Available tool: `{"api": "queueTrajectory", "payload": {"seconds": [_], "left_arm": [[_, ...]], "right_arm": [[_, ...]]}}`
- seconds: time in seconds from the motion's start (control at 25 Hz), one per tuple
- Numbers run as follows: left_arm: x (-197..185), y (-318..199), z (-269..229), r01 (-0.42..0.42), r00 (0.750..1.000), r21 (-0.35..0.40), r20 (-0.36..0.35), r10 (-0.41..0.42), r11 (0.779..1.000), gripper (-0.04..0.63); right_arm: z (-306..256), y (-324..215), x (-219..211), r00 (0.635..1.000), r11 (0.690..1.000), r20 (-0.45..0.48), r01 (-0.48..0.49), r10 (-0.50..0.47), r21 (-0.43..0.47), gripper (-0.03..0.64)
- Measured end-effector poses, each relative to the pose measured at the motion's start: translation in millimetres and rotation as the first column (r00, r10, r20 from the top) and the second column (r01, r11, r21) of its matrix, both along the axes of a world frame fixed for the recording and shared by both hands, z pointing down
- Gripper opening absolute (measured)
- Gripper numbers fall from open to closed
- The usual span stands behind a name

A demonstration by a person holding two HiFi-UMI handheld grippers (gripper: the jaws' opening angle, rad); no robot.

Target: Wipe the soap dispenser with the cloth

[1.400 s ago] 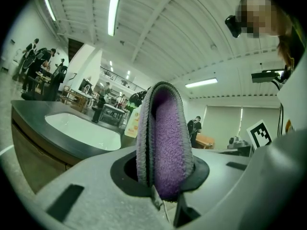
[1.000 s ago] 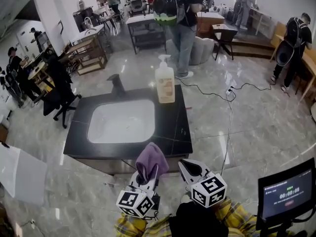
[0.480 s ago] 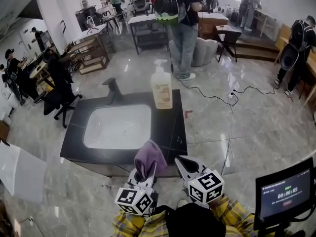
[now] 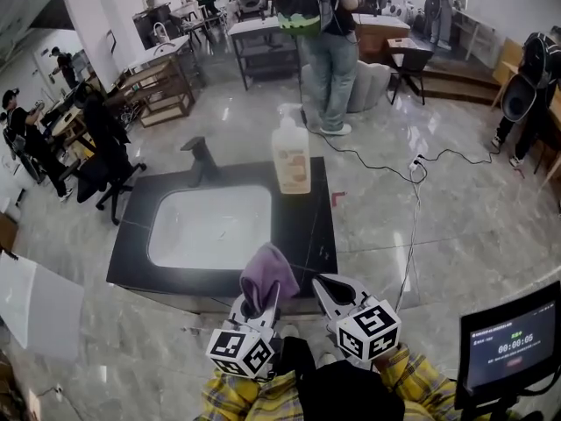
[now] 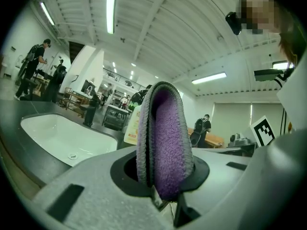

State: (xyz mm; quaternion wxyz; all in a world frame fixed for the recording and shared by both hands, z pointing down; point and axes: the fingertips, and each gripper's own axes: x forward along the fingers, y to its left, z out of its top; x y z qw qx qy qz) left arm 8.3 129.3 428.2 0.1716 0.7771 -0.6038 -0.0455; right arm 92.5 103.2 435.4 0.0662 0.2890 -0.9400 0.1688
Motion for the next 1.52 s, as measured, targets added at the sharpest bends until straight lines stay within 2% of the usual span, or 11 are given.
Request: {"api": "queueTrajectory", "payload": {"seconds": [0.24,0.88,1.52], "left_arm": [[-13,-35,-4,-0.046,0.999,0.005,-0.007,0.046,0.999,0.072],[-64,-125,1,-0.153,0.988,-0.006,-0.033,0.152,0.988,0.072],[-114,-175,2,-0.237,0.971,-0.003,-0.028,0.237,0.971,0.072]], "right_arm": [[-3,-33,-6,0.998,0.998,-0.002,-0.06,0.06,-0.007,0.005],[0,-110,-55,0.987,0.987,-0.027,-0.159,0.158,-0.013,0.006],[0,-159,-105,0.971,0.972,-0.049,-0.234,0.234,0.0,0.006]]}}
